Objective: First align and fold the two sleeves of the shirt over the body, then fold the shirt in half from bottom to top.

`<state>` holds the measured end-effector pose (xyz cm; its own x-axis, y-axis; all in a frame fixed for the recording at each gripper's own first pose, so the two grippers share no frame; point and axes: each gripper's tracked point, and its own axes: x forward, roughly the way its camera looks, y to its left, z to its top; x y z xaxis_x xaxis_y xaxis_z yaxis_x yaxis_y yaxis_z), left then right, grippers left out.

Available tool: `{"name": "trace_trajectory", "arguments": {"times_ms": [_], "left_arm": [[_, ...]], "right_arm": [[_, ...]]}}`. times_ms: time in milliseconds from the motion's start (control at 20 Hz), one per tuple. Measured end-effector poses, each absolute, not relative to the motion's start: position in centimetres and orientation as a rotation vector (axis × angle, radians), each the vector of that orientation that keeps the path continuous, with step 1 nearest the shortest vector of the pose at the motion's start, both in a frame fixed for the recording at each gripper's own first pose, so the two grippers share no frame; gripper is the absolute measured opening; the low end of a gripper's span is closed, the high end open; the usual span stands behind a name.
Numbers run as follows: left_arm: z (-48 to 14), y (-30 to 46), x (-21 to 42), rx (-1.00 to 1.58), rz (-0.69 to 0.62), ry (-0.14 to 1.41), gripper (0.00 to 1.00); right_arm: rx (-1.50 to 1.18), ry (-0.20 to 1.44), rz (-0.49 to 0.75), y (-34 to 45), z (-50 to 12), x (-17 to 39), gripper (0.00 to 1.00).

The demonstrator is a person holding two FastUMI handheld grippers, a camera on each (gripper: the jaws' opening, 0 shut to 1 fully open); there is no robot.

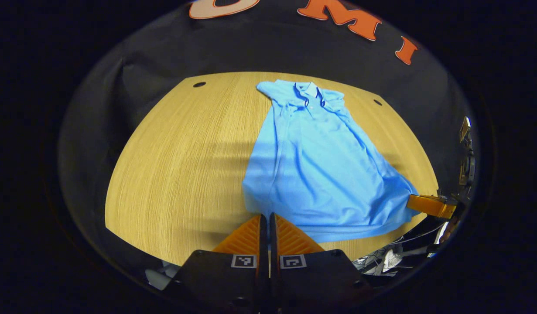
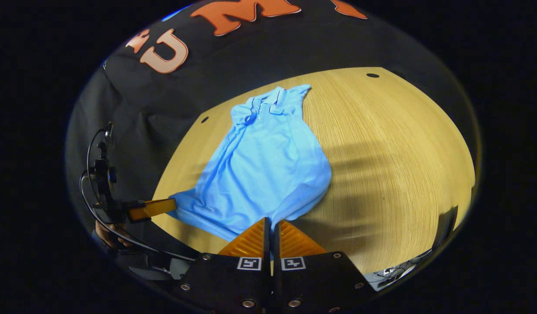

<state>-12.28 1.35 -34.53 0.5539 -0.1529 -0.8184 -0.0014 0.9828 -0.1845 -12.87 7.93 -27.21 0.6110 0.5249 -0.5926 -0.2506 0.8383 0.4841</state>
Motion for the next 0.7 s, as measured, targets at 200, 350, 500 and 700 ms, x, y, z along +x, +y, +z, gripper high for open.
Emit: {"name": "trace_trajectory", "arguments": {"times_ms": [200, 350, 500, 700], "left_arm": [[-31.3, 1.8, -7.3, -0.172, -0.102, 0.883, 0.06], [-29.9, 2.3, -4.0, -0.197, -0.107, 0.836, 0.05], [-29.0, 2.7, -0.2, -0.217, -0.123, 0.809, 0.06], [-28.4, 3.4, 5.5, -0.207, -0.135, 0.774, 0.06]], "right_arm": [[0.430, 0.742, 0.456, 7.9, -23.4, -9.0, 0.02], [0.486, 0.708, 0.454, 8.2, -21.1, -6.1, 0.02], [0.480, 0.673, 0.447, 8.3, -19.5, -3.0, 0.02], [0.471, 0.643, 0.426, 8.6, -18.0, 1.9, 0.02]]}}
